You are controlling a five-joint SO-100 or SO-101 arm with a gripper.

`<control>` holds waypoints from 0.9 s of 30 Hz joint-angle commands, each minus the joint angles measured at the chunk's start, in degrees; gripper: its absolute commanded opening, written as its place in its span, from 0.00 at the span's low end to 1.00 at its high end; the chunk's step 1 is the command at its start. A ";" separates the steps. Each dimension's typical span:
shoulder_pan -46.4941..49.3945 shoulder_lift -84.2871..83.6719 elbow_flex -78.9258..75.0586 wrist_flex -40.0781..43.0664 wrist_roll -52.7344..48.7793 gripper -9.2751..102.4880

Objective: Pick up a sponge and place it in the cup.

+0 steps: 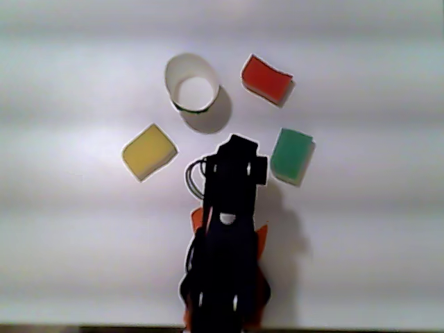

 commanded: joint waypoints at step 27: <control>4.66 -62.49 -69.61 1.58 -12.83 0.08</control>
